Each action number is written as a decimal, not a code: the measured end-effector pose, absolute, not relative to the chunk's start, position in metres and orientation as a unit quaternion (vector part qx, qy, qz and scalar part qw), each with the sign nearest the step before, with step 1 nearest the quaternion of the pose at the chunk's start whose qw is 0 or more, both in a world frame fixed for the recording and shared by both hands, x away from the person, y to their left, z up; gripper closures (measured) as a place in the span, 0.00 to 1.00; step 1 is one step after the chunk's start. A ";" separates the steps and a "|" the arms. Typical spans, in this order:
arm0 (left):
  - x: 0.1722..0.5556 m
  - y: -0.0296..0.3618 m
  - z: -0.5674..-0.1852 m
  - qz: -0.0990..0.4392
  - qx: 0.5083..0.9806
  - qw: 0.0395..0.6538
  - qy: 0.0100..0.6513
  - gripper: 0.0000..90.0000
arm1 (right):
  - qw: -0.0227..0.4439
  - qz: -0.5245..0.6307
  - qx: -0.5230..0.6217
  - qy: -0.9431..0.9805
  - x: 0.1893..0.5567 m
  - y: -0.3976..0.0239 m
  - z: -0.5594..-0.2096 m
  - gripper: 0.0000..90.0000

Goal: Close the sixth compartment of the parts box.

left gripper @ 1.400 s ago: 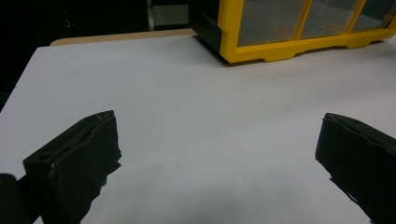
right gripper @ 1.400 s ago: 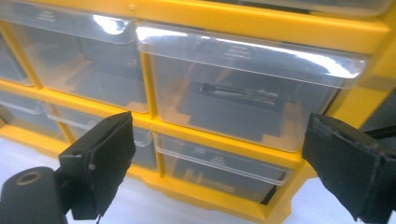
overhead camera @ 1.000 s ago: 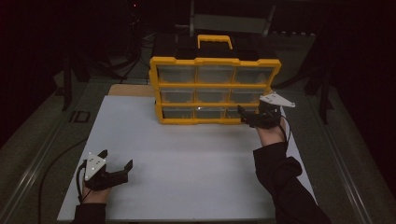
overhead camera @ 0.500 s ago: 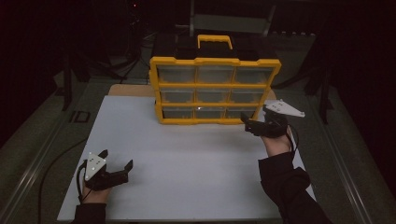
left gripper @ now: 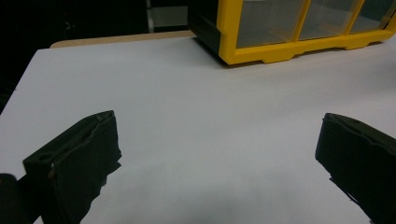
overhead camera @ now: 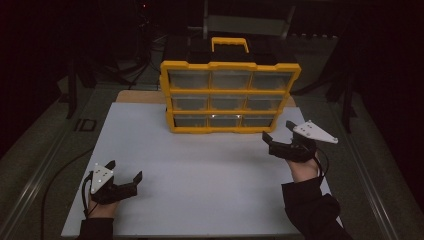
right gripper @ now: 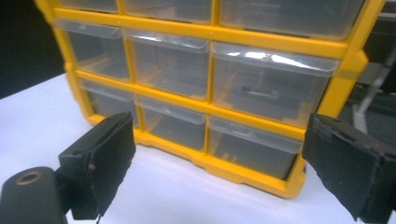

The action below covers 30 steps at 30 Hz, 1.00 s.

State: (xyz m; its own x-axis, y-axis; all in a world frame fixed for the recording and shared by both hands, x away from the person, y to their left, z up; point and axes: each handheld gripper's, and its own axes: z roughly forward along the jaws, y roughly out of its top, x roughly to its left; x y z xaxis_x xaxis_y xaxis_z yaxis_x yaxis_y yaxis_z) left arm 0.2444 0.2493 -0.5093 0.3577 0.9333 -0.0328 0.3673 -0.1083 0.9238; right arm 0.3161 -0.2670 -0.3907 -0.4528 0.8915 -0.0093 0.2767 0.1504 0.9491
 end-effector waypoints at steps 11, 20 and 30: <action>0.244 0.249 -0.509 0.304 0.680 0.465 0.478 0.00 | 0.298 0.492 0.421 0.701 0.304 -0.282 -0.420 0.11; 0.244 0.249 -0.509 0.305 0.681 0.465 0.477 0.00 | 0.286 0.480 0.421 0.715 0.295 -0.292 -0.452 0.11; 0.244 0.249 -0.509 0.304 0.681 0.465 0.477 0.00 | 0.270 0.460 0.435 0.725 0.288 -0.304 -0.483 0.11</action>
